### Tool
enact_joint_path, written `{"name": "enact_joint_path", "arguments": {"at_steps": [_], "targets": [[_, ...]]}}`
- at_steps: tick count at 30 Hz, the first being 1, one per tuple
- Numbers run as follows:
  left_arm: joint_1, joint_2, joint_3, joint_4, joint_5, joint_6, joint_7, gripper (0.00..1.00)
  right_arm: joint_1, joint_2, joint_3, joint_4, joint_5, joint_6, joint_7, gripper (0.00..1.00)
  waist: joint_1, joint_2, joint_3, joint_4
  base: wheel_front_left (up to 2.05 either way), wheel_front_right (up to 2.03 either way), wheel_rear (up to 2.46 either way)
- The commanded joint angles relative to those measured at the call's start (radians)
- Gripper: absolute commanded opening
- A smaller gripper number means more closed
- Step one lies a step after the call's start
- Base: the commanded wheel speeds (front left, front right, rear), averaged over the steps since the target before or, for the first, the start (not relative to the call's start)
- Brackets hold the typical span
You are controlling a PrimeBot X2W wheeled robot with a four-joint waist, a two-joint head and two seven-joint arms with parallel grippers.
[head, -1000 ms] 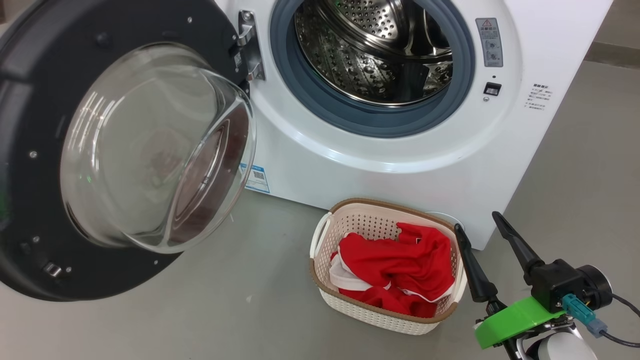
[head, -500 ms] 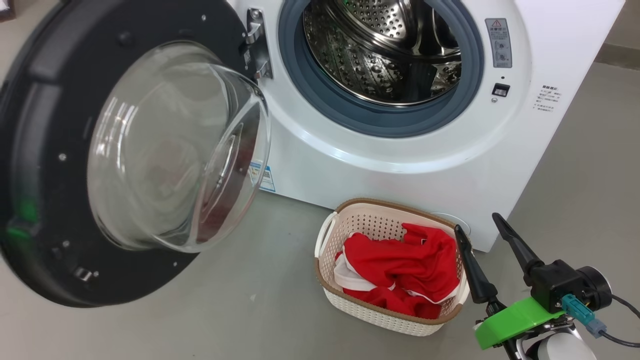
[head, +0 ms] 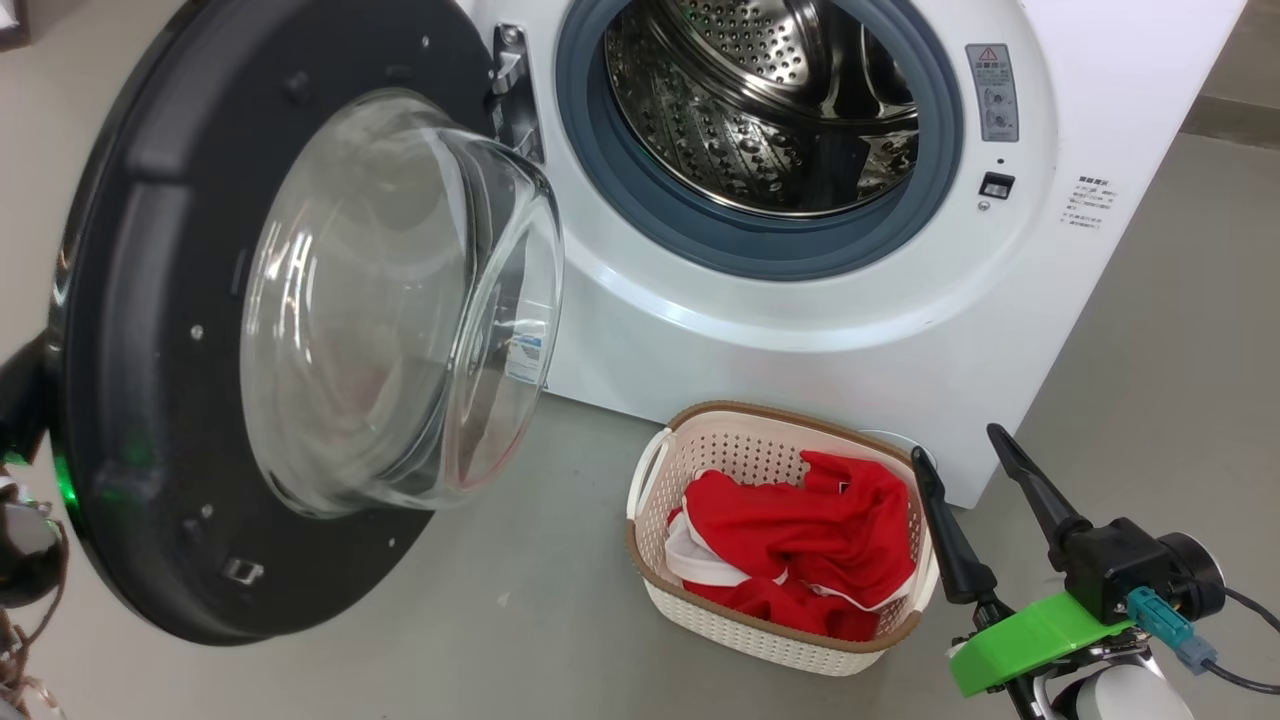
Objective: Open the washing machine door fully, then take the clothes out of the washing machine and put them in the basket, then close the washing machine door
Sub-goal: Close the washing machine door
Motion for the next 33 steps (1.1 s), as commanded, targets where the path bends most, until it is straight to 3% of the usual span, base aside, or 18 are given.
{"name": "enact_joint_path", "arguments": {"at_steps": [1,16,23,33], "targets": [[0.007,0.025,0.01,-0.039,-0.007,0.003,0.019,0.0,-0.033,-0.001,0.019,-0.028,0.007,0.005,-0.006,1.0,0.0,0.0,0.001,-0.002,0.0,0.0,0.0],[0.198,-0.093,-0.004,-0.385,-0.053,0.117,0.091,0.0,-0.033,0.0,0.012,-0.04,0.022,0.005,-0.006,1.0,0.0,0.0,0.01,-0.046,0.0,0.0,0.0],[0.246,-0.112,-0.037,-0.472,-0.098,0.157,0.088,0.0,-0.03,0.001,0.013,-0.039,0.028,0.005,-0.006,1.0,0.0,0.0,0.003,-0.065,0.0,0.0,0.0],[0.308,-0.115,-0.157,-0.564,-0.195,0.194,0.05,0.0,-0.025,0.001,0.017,-0.034,0.035,0.005,-0.006,1.0,0.0,0.0,-0.006,-0.088,0.0,0.0,0.0]]}}
